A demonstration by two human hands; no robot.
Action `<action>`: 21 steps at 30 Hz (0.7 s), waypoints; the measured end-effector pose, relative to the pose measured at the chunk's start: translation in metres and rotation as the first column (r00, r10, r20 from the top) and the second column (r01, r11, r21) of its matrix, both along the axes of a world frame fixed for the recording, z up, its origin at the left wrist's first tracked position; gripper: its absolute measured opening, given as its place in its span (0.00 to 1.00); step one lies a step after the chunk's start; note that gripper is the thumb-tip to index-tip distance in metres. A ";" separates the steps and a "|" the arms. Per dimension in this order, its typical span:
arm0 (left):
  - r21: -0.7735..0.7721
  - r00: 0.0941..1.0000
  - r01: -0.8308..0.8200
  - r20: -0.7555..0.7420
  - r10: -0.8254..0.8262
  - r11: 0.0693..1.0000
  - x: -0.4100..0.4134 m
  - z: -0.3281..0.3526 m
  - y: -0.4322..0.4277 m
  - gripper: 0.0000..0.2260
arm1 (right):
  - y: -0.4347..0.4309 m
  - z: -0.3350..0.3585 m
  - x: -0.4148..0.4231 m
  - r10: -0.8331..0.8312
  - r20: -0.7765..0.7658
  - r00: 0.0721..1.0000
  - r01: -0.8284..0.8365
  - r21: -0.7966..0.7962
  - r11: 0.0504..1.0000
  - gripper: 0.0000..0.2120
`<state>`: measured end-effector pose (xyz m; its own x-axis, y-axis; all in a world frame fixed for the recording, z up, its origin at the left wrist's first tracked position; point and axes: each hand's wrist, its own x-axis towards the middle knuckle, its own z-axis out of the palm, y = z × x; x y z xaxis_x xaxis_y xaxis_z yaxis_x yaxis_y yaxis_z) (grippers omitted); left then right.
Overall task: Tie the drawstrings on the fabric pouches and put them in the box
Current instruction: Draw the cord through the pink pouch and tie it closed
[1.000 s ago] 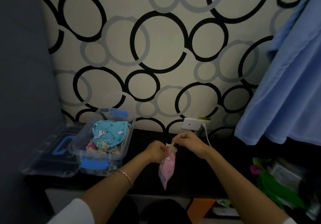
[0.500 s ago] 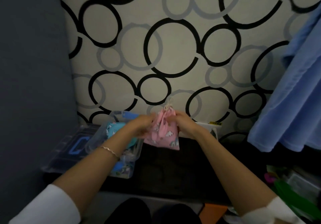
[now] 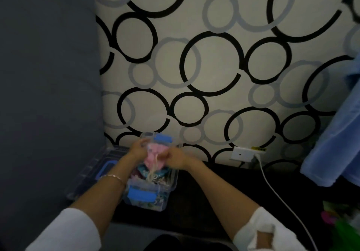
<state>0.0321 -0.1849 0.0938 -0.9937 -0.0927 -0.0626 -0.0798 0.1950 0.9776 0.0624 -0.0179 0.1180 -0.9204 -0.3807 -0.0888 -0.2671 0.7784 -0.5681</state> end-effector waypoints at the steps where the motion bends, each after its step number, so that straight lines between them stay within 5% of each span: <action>1: -0.126 1.000 0.004 -0.017 -0.006 0.992 -0.001 -0.015 -0.005 0.20 | -0.003 -0.008 0.001 -0.017 0.064 0.998 0.013 0.054 0.998 0.16; 6: -0.328 0.955 0.280 -0.003 -0.297 0.902 0.009 -0.036 -0.005 0.15 | -0.017 -0.024 -0.002 0.052 -0.134 0.990 -0.010 0.298 0.955 0.28; 9: -0.592 0.914 0.370 0.093 -0.396 0.716 0.009 -0.037 -0.002 0.15 | -0.018 -0.036 -0.009 0.110 -0.058 0.992 -0.057 0.570 0.820 0.28; 12: -0.812 0.934 0.308 0.159 -0.319 0.496 0.009 -0.037 -0.003 0.19 | -0.017 -0.046 -0.012 0.148 -0.015 0.989 -0.097 0.690 0.717 0.29; 16: -0.839 0.945 0.285 0.165 -0.284 0.463 0.013 -0.037 -0.001 0.18 | -0.017 -0.048 -0.006 0.136 -0.021 0.991 -0.080 0.715 0.694 0.27; 21: -0.774 0.965 0.197 0.045 -0.258 0.602 0.016 -0.028 -0.005 0.12 | -0.017 -0.042 -0.008 0.092 -0.071 0.993 -0.033 0.585 0.811 0.24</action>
<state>0.0484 -0.1898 0.0661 -0.9881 0.1535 -0.0127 0.1302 0.8765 0.4634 0.0543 -0.0351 0.0762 -0.9113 -0.3422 -0.2287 -0.3548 0.9348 0.0151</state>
